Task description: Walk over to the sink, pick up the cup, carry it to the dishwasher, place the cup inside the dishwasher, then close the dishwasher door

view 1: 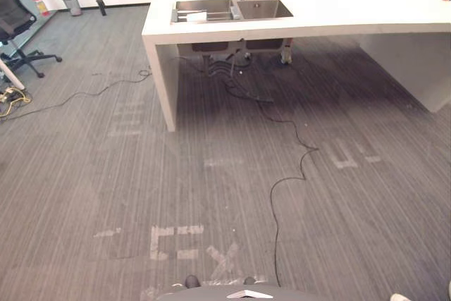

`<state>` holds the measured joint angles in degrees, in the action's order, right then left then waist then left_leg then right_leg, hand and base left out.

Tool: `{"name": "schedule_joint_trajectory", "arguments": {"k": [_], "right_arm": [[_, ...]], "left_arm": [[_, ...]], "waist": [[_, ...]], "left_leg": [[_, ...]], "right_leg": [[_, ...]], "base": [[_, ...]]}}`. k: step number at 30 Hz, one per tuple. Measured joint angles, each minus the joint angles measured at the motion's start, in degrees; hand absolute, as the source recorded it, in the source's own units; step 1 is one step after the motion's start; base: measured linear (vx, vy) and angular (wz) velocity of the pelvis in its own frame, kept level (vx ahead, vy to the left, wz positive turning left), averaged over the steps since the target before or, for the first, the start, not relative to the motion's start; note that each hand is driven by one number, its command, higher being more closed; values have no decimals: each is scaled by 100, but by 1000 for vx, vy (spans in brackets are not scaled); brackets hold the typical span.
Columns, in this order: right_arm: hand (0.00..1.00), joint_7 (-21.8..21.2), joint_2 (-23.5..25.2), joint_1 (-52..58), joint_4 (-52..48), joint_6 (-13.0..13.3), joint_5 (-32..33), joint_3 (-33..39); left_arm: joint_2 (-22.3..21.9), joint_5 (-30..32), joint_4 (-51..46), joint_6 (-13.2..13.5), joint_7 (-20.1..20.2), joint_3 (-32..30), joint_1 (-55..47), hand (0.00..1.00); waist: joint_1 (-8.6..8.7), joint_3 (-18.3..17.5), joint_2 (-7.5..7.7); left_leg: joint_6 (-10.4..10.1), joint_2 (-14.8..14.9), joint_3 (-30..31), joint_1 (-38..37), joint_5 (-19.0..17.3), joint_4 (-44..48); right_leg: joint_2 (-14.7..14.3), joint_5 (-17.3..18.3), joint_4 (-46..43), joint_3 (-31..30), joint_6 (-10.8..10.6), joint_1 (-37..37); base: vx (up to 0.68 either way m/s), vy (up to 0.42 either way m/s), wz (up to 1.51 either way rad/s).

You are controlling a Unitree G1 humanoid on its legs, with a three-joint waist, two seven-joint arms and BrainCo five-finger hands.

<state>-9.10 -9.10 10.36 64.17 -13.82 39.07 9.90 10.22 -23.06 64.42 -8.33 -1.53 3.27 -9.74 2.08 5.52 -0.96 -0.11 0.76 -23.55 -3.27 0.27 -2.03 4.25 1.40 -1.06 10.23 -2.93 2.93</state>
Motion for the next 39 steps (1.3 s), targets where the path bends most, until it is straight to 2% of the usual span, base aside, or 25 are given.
{"name": "schedule_joint_trajectory", "arguments": {"k": [3, 6, 8, 12, 14, 17, 18, 20, 22, 23, 25, 26, 27, 29, 33, 36, 39], "right_arm": [[0, -40, 15, -1, 16, -6, 5, 59], [0, -81, 76, -43, 36, 61, 4, 214], [0, -92, 117, -121, 33, 208, -14, 215], [0, -81, 185, -318, 14, 469, -333, 209], [0, -89, 179, -396, -8, 450, -679, 205], [0, -66, 151, -424, -20, 360, -800, 202], [0, -59, 142, -423, -18, 349, -801, 189], [0, -52, 137, -439, -20, 346, -803, 94], [0, -42, 119, -438, -23, 340, -799, 90], [0, -27, 109, -439, -23, 320, -793, 102], [0, -24, 116, -453, -25, 273, -783, 156], [0, -28, 136, -436, -24, 254, -736, 221], [0, -25, 144, -414, -26, 244, -707, 237], [0, -30, 197, -353, -33, 230, -525, 402], [0, 11, 247, -217, -47, 215, -29, 515], [0, -36, 285, -119, -26, 192, -122, 702], [0, -57, 293, -100, -18, 214, -122, 714]], "left_arm": [[37, -320, 83, -56, 289, -62, 0, 0], [140, -499, 144, -59, 802, -60, 12, 0], [160, -600, 140, -74, 1137, -32, 3, 0], [110, -654, 26, -200, 1424, 198, 107, 0], [117, -665, 25, -310, 1440, 197, 120, 0], [105, -1291, 35, -432, 1412, 193, 80, 0], [99, -1537, 34, -462, 1386, 187, 66, 0], [120, -1727, 12, -475, 1272, 129, 144, 0], [113, -1725, -15, -493, 1170, 110, 176, 0], [79, -1641, -26, -503, 1161, 6, 176, 0], [52, -1604, -26, -495, 1175, -94, 188, 0], [50, -1560, -24, -495, 1176, -106, 198, 0], [50, -1464, -24, -494, 1177, -113, 202, 0], [48, -1136, -15, -488, 1182, -100, 204, 0], [34, -1036, -14, -504, 1210, -92, 247, 0], [36, -981, 11, -563, 1168, -93, 246, 0], [37, -517, 41, -591, 1156, -95, 277, 0]], "waist": [[10, 3, 10], [9, 42, 10], [23, 65, 16], [28, 180, 77], [55, 206, 73], [88, 210, 61], [71, 231, 104], [15, 342, 183], [-37, 376, 116], [-46, 415, 127], [-50, 449, 83], [-44, 482, 96], [-30, 480, 98], [110, 476, 85], [165, 438, 47], [160, 412, 43], [152, 344, 47]], "left_leg": [[29, -2, 12, -172, 135, -276], [71, -8, 98, -180, 176, -275], [69, -22, 138, -195, 177, -276], [-3, -20, 143, -231, 186, -279], [-48, -20, 139, -307, 181, -281], [-94, -3, 123, -383, 149, -278], [-163, 22, 18, -368, 76, -208], [-203, 232, -167, 78, -273, 837], [-244, 359, -166, 250, -452, 1333], [-274, 391, -186, 231, -505, 1353], [-261, 383, -342, 57, -498, 1084], [-94, 298, -369, -126, -371, 735], [-62, 244, -379, -223, -270, 515], [-106, 67, -394, -514, 98, -234], [-81, 27, -383, -362, 132, -281], [-19, -12, -345, -300, 111, -282], [90, -48, -333, -272, 109, -281]], "right_leg": [[-60, -49, 175, 84, -11, 148], [-69, -52, 257, 189, -6, 259], [-67, -43, 326, 271, -20, 329], [-68, -29, 334, 310, -27, 385], [-64, 1, 320, 311, -29, 444], [-72, 41, 296, 318, -12, 509], [-72, 57, 263, 314, 3, 495], [-22, 60, 179, 312, 8, 480], [-37, 62, 146, 285, 12, 499], [-53, 61, 124, 253, 12, 498], [-71, 60, 97, 190, 14, 501], [-83, 66, 79, 134, 14, 496], [-85, 78, 78, 112, 1, 495], [-78, 86, 79, 112, -21, 471], [-58, 74, 86, 102, -24, 300], [-45, 33, 171, 112, -51, 289], [-42, -12, 256, 117, -49, 299]], "base": [[116, -28, 7], [111, -20, 17], [70, -23, 10], [12, -15, 1], [0, 0, 0], [-34, -18, 1], [-26, -3, 3], [-30, -22, 5], [-54, -26, -4], [-53, -8, -9], [-81, 4, -18], [-104, 13, -22], [-109, 23, -16], [-93, 37, 0], [-25, 45, 2], [61, 40, 5], [74, 22, 0]]}}
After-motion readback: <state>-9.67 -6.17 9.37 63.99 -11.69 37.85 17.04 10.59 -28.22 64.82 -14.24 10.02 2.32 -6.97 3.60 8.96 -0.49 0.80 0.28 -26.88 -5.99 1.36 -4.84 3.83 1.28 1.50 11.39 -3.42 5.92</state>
